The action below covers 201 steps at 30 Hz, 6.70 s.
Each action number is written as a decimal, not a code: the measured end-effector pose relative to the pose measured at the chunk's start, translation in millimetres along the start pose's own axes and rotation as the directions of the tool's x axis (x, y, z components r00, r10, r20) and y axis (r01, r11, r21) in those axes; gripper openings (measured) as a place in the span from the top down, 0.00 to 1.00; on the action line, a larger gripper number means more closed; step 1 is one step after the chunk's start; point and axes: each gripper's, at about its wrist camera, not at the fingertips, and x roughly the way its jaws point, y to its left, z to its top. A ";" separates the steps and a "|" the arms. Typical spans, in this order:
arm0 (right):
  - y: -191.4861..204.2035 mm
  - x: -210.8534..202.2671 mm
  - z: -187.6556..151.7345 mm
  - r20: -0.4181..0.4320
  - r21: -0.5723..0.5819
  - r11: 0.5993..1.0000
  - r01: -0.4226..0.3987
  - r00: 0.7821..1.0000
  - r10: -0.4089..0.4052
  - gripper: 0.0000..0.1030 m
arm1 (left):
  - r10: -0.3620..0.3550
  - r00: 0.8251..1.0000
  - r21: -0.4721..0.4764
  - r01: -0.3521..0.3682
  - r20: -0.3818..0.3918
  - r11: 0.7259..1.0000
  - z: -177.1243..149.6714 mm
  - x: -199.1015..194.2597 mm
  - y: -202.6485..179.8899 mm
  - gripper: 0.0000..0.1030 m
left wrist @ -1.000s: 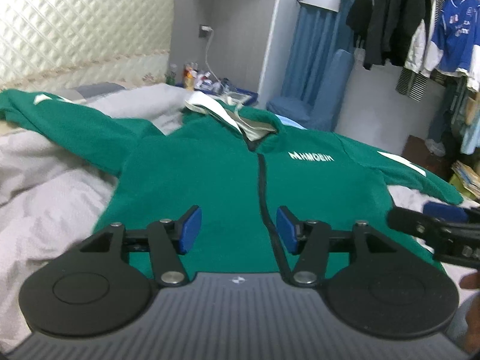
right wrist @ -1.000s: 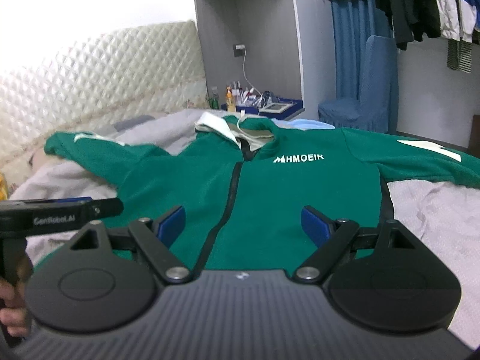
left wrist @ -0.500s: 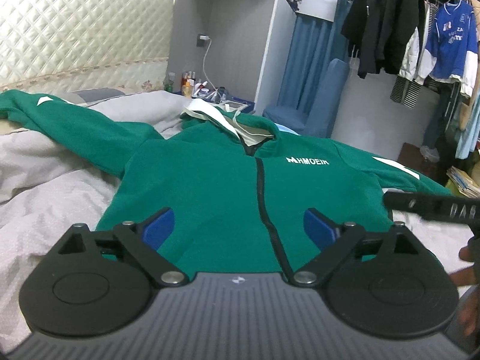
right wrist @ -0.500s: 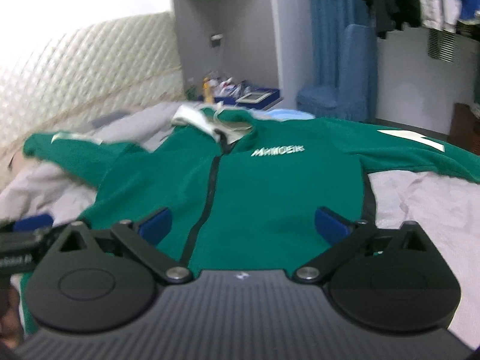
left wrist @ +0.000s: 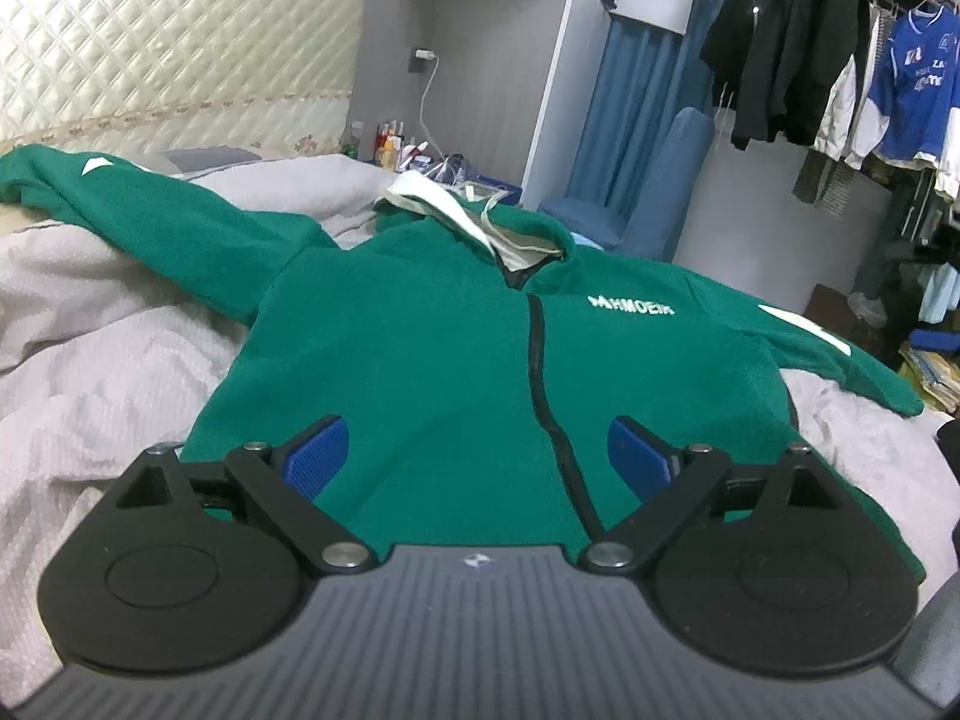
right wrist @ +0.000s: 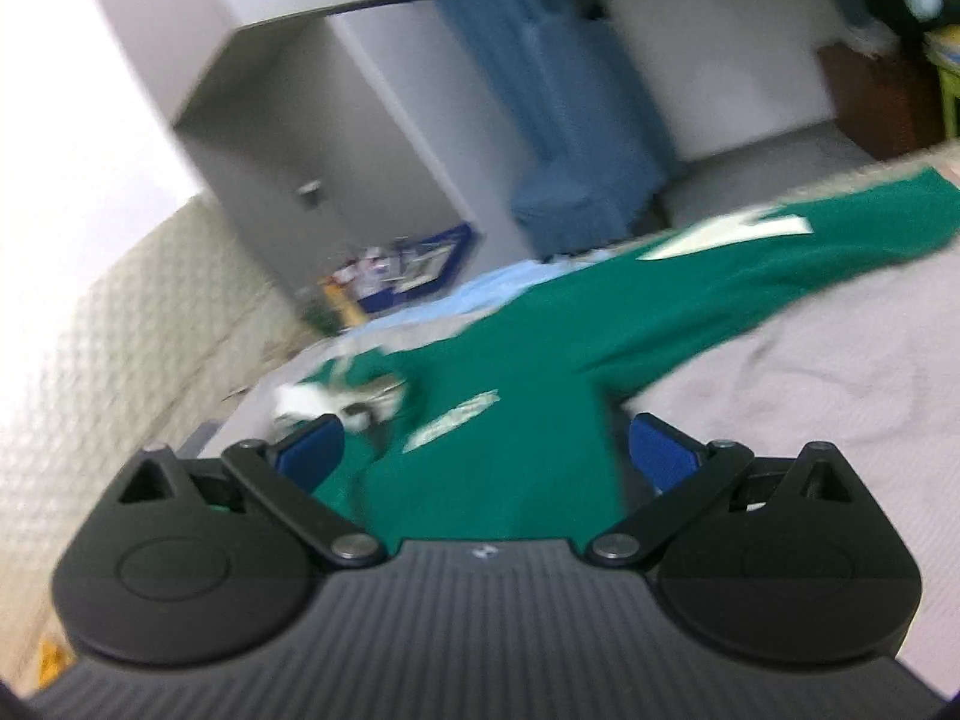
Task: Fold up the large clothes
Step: 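Grasp the green sleeve cuff with the right gripper and lift it, then fold the held sleeve across the hoodie body and open the right gripper, then grasp the other white-striped sleeve cuff with the left gripper and lift it, then fold the held sleeve across the hoodie body and open the left gripper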
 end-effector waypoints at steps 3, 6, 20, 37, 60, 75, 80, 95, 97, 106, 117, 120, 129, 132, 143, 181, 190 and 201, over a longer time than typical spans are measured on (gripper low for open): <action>-51.8 27.3 12.8 -0.017 0.117 0.993 0.017 1.000 -0.015 0.00 | 0.017 1.000 0.015 -0.017 -0.011 1.000 -3.7 7.4 -0.2 0.07; -105.2 56.3 16.2 -0.012 0.207 0.976 0.070 0.998 -0.069 0.00 | 0.030 0.999 0.020 -0.029 -0.033 0.999 -7.5 17.9 0.0 0.07; -268.2 152.9 52.7 0.196 0.500 0.866 0.000 0.974 -0.113 0.04 | -0.102 0.986 -0.151 0.082 -0.134 0.985 -15.3 87.6 4.1 0.07; -330.5 156.0 137.6 0.262 0.389 0.858 0.337 0.852 -0.453 0.92 | -0.037 0.984 -0.163 0.008 -0.175 0.987 -17.7 141.1 -1.0 0.07; 56.5 66.6 211.9 0.503 -0.310 0.938 0.153 0.864 0.025 0.93 | 0.026 0.999 -0.172 -0.031 -0.028 0.985 28.0 94.4 66.3 0.07; 259.3 115.2 -33.1 0.229 -0.774 0.633 -0.001 0.932 0.281 0.93 | 0.026 0.994 -0.277 0.005 0.107 0.961 45.0 48.1 134.3 0.07; 255.0 156.0 -146.0 0.050 -0.852 0.518 -0.075 0.973 0.224 0.91 | 0.047 0.992 -0.343 -0.004 0.117 0.939 48.2 47.4 161.4 0.07; 229.9 168.6 -226.9 -0.341 -0.791 0.508 -0.341 0.935 0.096 0.31 | -0.077 0.991 -0.362 0.110 0.106 0.926 41.8 68.7 169.3 0.07; 226.5 157.2 -227.3 -0.400 -0.756 0.526 -0.389 0.911 0.100 0.30 | -0.098 0.989 -0.347 0.130 0.108 0.929 40.8 68.3 165.1 0.07; 191.0 116.8 -185.8 -0.437 -0.656 0.648 -0.387 0.895 0.092 0.30 | -0.156 0.986 -0.265 0.167 0.062 0.950 35.5 75.6 132.0 0.11; 167.8 146.5 -162.3 -0.351 -0.518 0.818 -0.250 0.934 0.063 0.46 | -0.102 0.994 -0.125 0.098 -0.027 0.987 23.6 112.2 95.9 0.44; 167.2 152.8 -165.9 -0.337 -0.530 0.817 -0.225 0.941 0.040 0.57 | -0.073 0.994 -0.104 0.064 -0.084 0.993 17.8 129.2 91.6 0.50; 152.2 183.9 -187.6 -0.416 -0.522 0.835 -0.175 0.907 -0.069 0.61 | -0.040 0.983 -0.150 0.012 -0.181 0.989 6.9 150.7 101.4 0.50; 154.7 187.9 -188.6 -0.413 -0.526 0.833 -0.169 0.907 -0.077 0.61 | -0.039 0.986 -0.184 0.008 -0.161 0.983 7.7 144.0 105.7 0.50; 159.3 179.1 -181.8 -0.417 -0.504 0.843 -0.186 0.908 -0.049 0.61 | 0.191 0.981 -0.420 -0.154 0.046 0.894 67.4 98.8 197.7 0.32; 158.3 217.0 -144.3 -0.300 -0.391 0.910 -0.140 0.954 0.018 0.60 | 0.565 0.789 -0.316 -0.487 0.242 0.814 292.6 159.5 349.4 0.91; 128.7 158.8 -107.9 -0.184 -0.319 0.936 -0.148 0.979 0.092 0.59 | 0.394 0.847 0.010 -0.426 0.356 0.905 316.2 111.6 173.7 0.91; 79.5 100.8 -76.0 -0.115 -0.189 0.965 -0.181 0.980 0.161 0.57 | 0.138 0.944 0.348 -0.242 0.298 0.906 206.3 111.4 -47.6 0.91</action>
